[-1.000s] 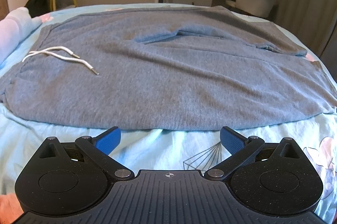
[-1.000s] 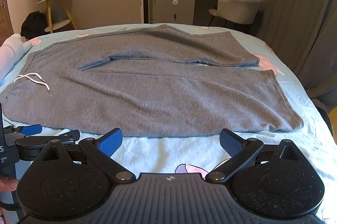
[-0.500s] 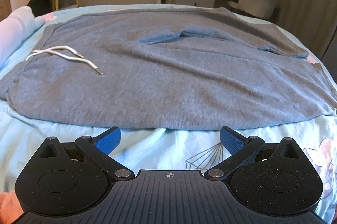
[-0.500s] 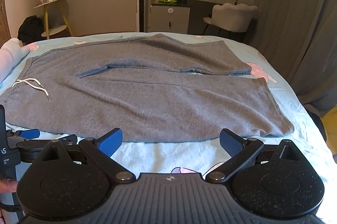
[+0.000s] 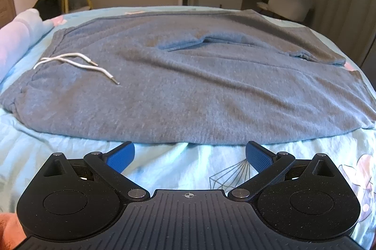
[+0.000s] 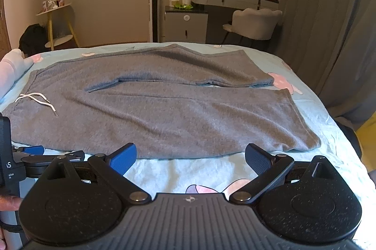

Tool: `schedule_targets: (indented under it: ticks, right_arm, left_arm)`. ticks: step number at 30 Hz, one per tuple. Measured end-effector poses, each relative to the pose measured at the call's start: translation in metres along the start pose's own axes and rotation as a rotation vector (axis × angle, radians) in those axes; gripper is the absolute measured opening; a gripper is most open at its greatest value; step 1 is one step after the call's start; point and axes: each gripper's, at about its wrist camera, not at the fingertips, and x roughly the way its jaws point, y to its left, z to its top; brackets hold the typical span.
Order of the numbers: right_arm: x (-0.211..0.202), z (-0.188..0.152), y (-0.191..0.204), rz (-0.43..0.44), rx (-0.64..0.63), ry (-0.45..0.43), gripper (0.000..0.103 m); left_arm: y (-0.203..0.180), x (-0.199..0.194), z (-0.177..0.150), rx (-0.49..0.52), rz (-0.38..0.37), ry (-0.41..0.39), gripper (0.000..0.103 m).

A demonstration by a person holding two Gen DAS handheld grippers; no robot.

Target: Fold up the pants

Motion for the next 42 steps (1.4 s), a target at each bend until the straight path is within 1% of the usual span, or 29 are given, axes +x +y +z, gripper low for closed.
schedule_targets:
  ticks: [11,20,25,29,35,38,40,42]
  right_arm:
    - [-0.014,-0.001,-0.008,0.0,0.025,-0.03,0.099]
    - [-0.015,-0.003,-0.015,0.011,0.046,-0.024,0.099]
    - [-0.016,-0.003,-0.017,0.016,0.066,-0.03,0.099]
    - [-0.016,-0.004,-0.017,0.018,0.059,-0.029,0.099]
    - [-0.013,-0.003,-0.018,0.027,0.065,-0.019,0.099]
    - [-0.012,0.001,-0.017,0.026,0.067,-0.023,0.099]
    - [-0.01,0.006,-0.018,0.028,0.081,-0.026,0.099]
    - [-0.004,0.015,-0.016,0.033,0.1,-0.028,0.099]
  left_arm:
    - [-0.005,-0.009,0.002,0.018,0.009,-0.009,0.103]
    - [-0.009,-0.015,0.005,0.047,0.023,-0.007,0.103]
    - [-0.013,-0.024,0.007,0.074,0.038,-0.026,0.103]
    - [-0.014,-0.029,0.007,0.077,0.044,-0.034,0.103]
    - [-0.018,-0.045,0.012,0.109,0.065,-0.061,0.103]
    - [-0.014,-0.06,0.021,0.104,0.051,-0.07,0.103]
    - [-0.007,-0.073,0.03,0.079,0.016,-0.083,0.103]
    - [0.005,-0.086,0.04,0.036,-0.017,-0.116,0.103]
